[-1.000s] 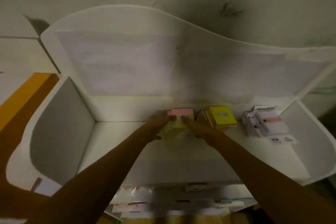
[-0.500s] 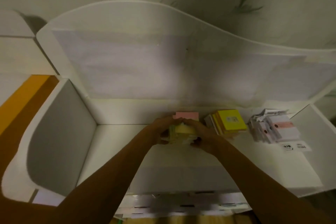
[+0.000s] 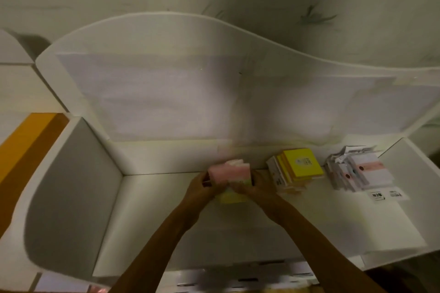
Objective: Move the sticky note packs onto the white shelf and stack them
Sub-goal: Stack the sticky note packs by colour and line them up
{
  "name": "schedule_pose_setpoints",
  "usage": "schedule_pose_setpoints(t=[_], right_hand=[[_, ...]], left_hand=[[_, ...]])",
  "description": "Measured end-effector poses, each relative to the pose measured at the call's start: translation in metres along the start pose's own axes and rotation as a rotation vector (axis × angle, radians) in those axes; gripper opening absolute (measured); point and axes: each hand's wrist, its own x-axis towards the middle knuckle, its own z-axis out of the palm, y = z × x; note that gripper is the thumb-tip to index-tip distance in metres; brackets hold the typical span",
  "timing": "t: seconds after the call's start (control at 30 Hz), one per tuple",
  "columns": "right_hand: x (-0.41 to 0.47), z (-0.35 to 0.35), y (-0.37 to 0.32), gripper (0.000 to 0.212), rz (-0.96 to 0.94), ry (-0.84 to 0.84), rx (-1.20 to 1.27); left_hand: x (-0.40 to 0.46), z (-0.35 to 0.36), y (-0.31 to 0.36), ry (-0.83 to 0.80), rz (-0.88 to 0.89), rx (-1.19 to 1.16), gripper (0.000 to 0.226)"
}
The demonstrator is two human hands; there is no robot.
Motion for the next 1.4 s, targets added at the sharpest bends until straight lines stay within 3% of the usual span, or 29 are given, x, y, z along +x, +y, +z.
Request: schedule_pose_setpoints(t=[0.17, 0.3, 0.5, 0.63, 0.8, 0.93, 1.13, 1.4], right_hand=[[0.002, 0.011, 0.019, 0.101, -0.113, -0.077, -0.133], [0.003, 0.028, 0.031, 0.112, -0.186, -0.076, -0.235], [0.006, 0.036, 0.035, 0.118, -0.304, -0.044, -0.272], [0.004, 0.035, 0.033, 0.109, -0.28, -0.1, -0.289], [0.007, 0.035, 0.03, 0.111, -0.295, -0.095, -0.312], [0.009, 0.038, 0.031, 0.109, -0.287, -0.107, -0.338], [0.009, 0.034, 0.027, 0.106, -0.291, -0.156, -0.382], [0.007, 0.031, 0.011, 0.094, -0.28, -0.216, -0.412]], left_hand=[[-0.007, -0.011, -0.009, 0.045, 0.203, 0.169, 0.061], [-0.008, -0.013, -0.021, 0.069, 0.312, 0.361, 0.067], [0.0, -0.014, -0.038, 0.083, 0.316, 0.325, 0.084], [-0.004, -0.01, -0.039, 0.097, 0.361, 0.301, 0.093], [-0.003, -0.011, -0.035, 0.064, 0.414, 0.314, 0.073], [-0.008, -0.021, -0.056, 0.078, 0.312, 0.414, 0.085], [-0.007, -0.022, -0.045, -0.023, 0.432, 0.443, 0.086], [0.001, -0.028, -0.049, -0.088, 0.477, 0.558, 0.066]])
